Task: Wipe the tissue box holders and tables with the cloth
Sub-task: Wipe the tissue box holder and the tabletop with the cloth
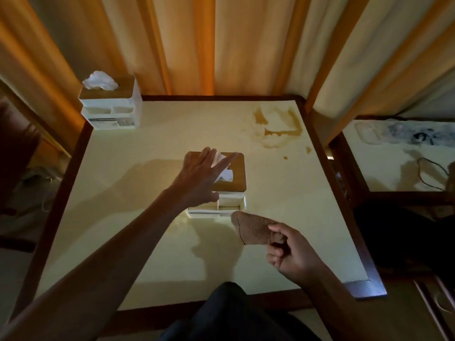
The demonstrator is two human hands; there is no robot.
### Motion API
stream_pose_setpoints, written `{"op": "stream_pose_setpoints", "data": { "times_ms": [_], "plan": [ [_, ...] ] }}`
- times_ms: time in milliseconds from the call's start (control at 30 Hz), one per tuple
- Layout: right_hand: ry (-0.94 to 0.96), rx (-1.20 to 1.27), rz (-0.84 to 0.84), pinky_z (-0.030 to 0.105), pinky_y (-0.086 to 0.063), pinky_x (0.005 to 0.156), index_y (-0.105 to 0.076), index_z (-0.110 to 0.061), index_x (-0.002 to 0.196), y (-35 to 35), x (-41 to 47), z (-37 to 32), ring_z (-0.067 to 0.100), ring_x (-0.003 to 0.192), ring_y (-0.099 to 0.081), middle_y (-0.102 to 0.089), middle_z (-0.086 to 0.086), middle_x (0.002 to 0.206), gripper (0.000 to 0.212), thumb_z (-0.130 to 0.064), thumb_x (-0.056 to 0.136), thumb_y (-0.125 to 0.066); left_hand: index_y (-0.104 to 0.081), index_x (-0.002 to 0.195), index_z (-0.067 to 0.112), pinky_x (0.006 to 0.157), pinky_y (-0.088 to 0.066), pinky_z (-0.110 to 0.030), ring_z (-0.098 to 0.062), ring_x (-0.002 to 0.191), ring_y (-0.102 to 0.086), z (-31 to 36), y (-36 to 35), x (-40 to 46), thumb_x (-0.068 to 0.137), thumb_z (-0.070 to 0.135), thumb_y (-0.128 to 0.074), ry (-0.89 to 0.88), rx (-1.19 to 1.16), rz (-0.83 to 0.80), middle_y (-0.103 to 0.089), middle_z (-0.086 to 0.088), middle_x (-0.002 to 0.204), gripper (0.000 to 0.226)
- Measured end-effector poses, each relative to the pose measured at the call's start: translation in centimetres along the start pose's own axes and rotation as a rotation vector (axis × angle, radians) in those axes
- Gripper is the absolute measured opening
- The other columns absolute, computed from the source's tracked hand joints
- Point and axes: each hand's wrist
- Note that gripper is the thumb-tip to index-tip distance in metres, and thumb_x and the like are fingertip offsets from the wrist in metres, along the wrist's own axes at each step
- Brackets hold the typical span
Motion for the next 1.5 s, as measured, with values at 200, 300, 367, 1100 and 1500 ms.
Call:
{"op": "stream_pose_setpoints", "data": {
  "times_ms": [200, 300, 367, 1100, 1500],
  "plan": [
    [-0.101, 0.198, 0.06, 0.022, -0.035, 0.038, -0.054, -0.002, 0.11, -0.8, -0.3, 3.8, 0.009, 0.038, -0.039, -0.05, 0.006, 0.061, 0.028, -0.029, 0.101, -0.05, -0.062, 0.125, 0.016, 0.094, -0.053, -0.032, -0.012, 0.113, -0.06, 3.5, -3.3, -8.1, 0.079, 0.009, -0.065, 0.048, -0.607, 0.424, -0.064, -0.001, 0.13, 0.046],
    [-0.117, 0.158, -0.03, 0.022, -0.033, 0.04, -0.058, 0.0, 0.107, -2.0, -1.3, 4.6, 0.011, 0.043, -0.037, -0.052, 0.01, 0.073, 0.047, -0.046, 0.097, -0.053, -0.071, 0.113, 0.023, 0.086, -0.053, -0.021, 0.008, 0.098, -0.061, 5.5, -5.1, -11.6, 0.082, 0.009, -0.067, 0.136, -0.885, 0.245, -0.069, 0.014, 0.114, 0.035],
    [-0.107, 0.072, -0.102, 0.024, -0.035, 0.041, -0.061, 0.003, 0.111, -2.7, -1.6, 5.0, 0.013, 0.044, -0.038, -0.056, 0.014, 0.073, 0.059, -0.053, 0.097, -0.049, -0.068, 0.115, 0.034, 0.085, -0.051, -0.016, 0.007, 0.102, -0.061, 6.3, -5.8, -12.9, 0.085, 0.011, -0.07, 0.187, -1.036, 0.075, -0.066, 0.027, 0.113, 0.038],
    [0.561, -0.96, 0.04, 0.008, -0.045, 0.065, -0.075, -0.019, 0.105, -5.1, -1.3, 8.7, -0.007, 0.081, -0.065, -0.072, -0.012, 0.092, 0.027, -0.037, 0.085, -0.074, -0.075, 0.085, 0.014, 0.072, -0.059, -0.038, -0.017, 0.074, -0.072, 5.4, -6.4, -14.3, 0.088, -0.002, -0.062, 0.431, -1.271, 0.116, -0.074, -0.001, 0.077, 0.021],
    [0.602, -0.963, 0.066, 0.026, -0.046, 0.07, -0.073, -0.011, 0.083, -2.4, -0.9, 6.6, 0.014, 0.078, -0.065, -0.07, 0.003, 0.078, 0.005, -0.016, 0.085, -0.072, -0.064, 0.091, 0.011, 0.067, -0.053, -0.036, -0.024, 0.082, -0.063, 5.0, -6.0, -12.6, 0.098, 0.019, -0.059, 0.437, -1.355, 0.142, -0.065, -0.01, 0.082, 0.012]
  ]
}}
Point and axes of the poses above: each hand's wrist, its own x-axis towards the middle knuckle, its own y-axis out of the back of the hand, z = x × y
